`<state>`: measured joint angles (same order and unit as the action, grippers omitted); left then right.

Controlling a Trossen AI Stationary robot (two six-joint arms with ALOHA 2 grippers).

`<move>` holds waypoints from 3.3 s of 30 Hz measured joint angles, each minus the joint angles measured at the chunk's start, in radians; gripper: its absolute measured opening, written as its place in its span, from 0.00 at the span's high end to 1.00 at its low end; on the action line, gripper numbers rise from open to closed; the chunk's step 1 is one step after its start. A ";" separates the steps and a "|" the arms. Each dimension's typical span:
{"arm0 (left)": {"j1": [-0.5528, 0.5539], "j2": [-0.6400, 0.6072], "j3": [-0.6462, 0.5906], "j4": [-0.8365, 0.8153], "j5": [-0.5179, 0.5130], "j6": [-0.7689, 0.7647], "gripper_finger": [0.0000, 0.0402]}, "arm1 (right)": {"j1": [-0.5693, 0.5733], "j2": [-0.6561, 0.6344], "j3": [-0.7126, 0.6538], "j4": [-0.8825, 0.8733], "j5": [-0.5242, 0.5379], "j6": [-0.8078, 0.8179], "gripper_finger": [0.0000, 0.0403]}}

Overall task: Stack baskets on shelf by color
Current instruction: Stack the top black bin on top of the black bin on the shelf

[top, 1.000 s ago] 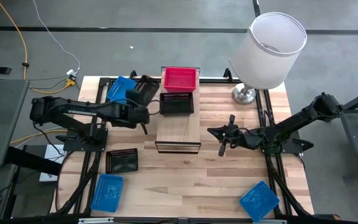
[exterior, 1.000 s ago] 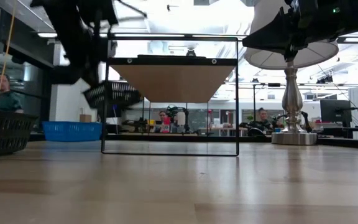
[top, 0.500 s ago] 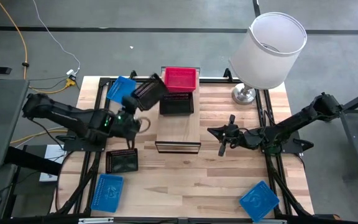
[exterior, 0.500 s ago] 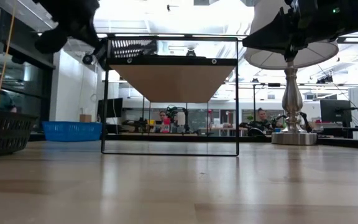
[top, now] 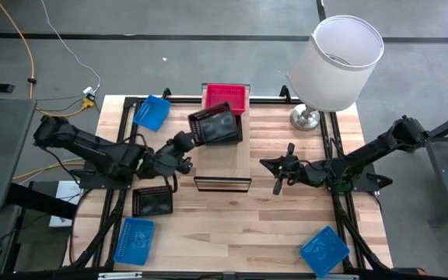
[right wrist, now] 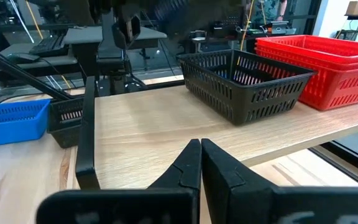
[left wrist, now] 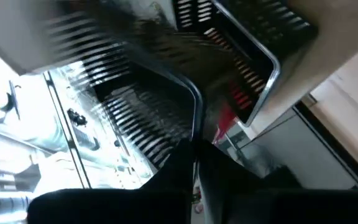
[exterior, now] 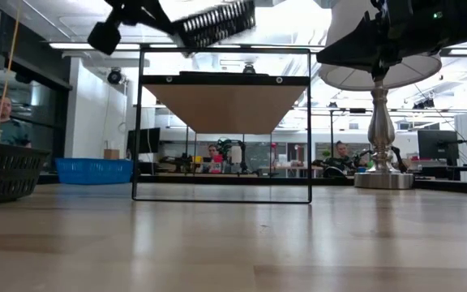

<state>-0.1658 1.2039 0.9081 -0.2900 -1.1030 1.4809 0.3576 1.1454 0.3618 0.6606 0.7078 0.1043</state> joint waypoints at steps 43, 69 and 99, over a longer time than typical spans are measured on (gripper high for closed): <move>0.020 0.128 -0.001 0.000 0.018 -0.017 0.83 | 0.000 0.000 0.000 -0.023 0.007 0.003 1.00; -0.083 -0.024 0.042 0.068 0.455 -1.419 1.00 | -0.004 0.000 0.000 -0.035 0.007 0.030 1.00; 0.168 -0.008 -0.358 0.586 0.609 -2.178 1.00 | -0.005 0.000 0.000 -0.035 0.028 0.028 1.00</move>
<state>0.0025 1.1962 0.5503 0.2959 -0.4938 -0.6968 0.3527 1.1450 0.3618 0.6255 0.7356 0.1322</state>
